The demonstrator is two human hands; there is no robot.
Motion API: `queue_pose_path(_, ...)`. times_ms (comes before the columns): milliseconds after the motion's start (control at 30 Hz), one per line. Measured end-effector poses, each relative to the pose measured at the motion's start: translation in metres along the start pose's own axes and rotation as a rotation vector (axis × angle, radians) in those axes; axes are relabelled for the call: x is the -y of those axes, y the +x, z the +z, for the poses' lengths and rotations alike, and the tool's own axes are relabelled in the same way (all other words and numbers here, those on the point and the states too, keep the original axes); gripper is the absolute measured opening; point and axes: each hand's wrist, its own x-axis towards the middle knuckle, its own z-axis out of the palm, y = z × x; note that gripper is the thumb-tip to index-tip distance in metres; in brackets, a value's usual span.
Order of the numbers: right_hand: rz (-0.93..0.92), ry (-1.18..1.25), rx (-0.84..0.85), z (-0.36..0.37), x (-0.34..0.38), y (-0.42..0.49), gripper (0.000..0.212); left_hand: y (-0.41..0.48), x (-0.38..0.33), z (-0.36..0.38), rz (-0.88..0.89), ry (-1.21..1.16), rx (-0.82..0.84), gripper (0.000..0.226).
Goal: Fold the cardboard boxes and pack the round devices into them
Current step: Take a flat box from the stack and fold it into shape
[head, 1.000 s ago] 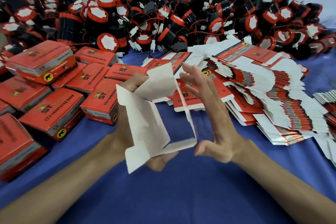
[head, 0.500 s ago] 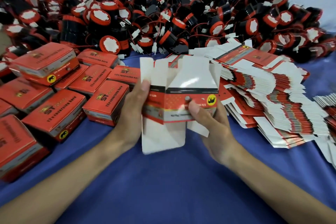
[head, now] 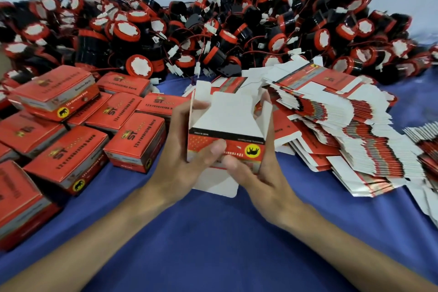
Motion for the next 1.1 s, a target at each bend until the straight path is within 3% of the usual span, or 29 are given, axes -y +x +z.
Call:
queue_pose_path(133,-0.033,0.164,-0.067,-0.006,0.005,0.002,0.074,-0.002,0.0,0.0,0.051,0.036,-0.037,0.04)
queue_pose_path(200,-0.157,0.116,-0.117,-0.007,0.008,0.005,0.057,-0.001,0.0,0.001,0.089,0.03,-0.037,0.037)
queue_pose_path(367,-0.362,-0.055,-0.236,-0.005,0.011,0.008,0.048,-0.003,0.007,-0.001,0.1,-0.008,-0.075,0.035)
queue_pose_path(500,-0.425,-0.167,-0.315,-0.001,0.012,0.009,0.05,-0.005,0.01,0.003,0.191,0.132,-0.146,0.029)
queue_pose_path(667,-0.439,-0.217,-0.349,-0.001,0.013,0.009,0.056,-0.002,0.012,0.005,0.326,0.326,-0.258,0.04)
queue_pose_path(933,-0.454,-0.303,-0.327,-0.002,0.013,0.009,0.079,-0.004,0.009,0.009,0.361,0.171,-0.248,0.028)
queue_pose_path(1100,-0.443,-0.337,-0.308,-0.003,0.016,0.009,0.04,0.005,0.005,0.008,0.395,0.07,-0.221,0.028)
